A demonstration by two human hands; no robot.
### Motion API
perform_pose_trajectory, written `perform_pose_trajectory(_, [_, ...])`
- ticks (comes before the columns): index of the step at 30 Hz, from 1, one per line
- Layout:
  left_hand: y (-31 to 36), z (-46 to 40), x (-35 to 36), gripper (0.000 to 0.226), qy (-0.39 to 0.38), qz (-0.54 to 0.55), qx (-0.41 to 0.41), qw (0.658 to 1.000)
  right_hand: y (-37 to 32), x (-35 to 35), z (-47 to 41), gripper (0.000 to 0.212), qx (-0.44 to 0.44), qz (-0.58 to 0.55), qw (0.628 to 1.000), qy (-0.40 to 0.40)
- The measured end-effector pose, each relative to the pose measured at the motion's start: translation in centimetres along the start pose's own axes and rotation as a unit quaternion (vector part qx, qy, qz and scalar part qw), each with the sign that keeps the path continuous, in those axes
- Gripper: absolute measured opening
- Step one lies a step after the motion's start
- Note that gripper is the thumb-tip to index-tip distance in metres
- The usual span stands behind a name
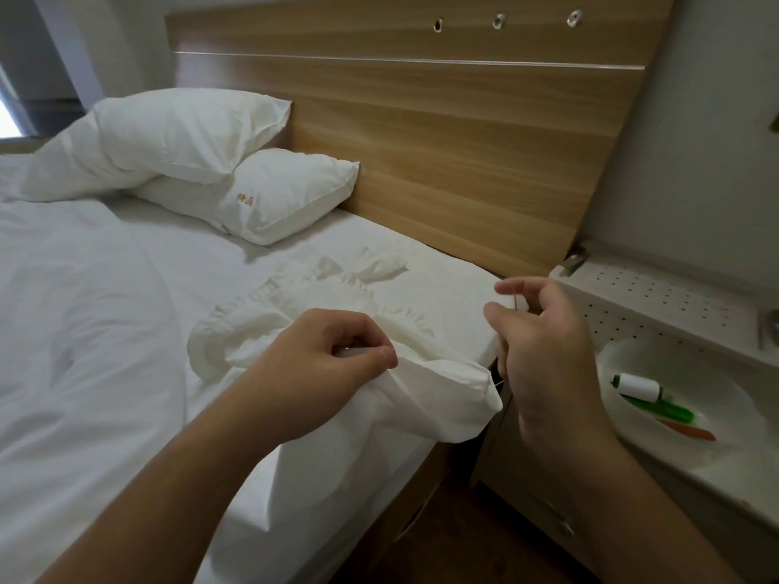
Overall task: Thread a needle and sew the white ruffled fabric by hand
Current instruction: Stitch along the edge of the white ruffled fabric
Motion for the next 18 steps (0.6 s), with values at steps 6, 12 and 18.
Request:
perform_pose_trajectory(6, [0.5, 0.1, 0.1, 0.012, -0.010, 0.001, 0.046, 0.999, -1.5, 3.5, 2.2, 0.010, -0.048, 0.040, 0.957, -0.283])
perform_pose_trajectory(12, [0.6, 0.1, 0.3, 0.018, -0.018, -0.004, 0.056, 0.998, -0.8, 3.6, 1.8, 0.014, -0.070, 0.092, 0.963, -0.242])
perform_pose_trajectory(18, [0.1, -0.2, 0.1, 0.011, -0.010, -0.022, 0.066, 0.998, -0.6, 3.2, 1.6, 0.018, -0.008, -0.050, 0.973, -0.224])
Point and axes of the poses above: each hand's wrist, its own z-axis away from the middle knuckle, its own x-axis out of the palm, y = z × x, the point moved 5 cm from there along -z, towards the middle knuckle, and after that the axes turned 2 degrees about -x, right-handed, at the moved point
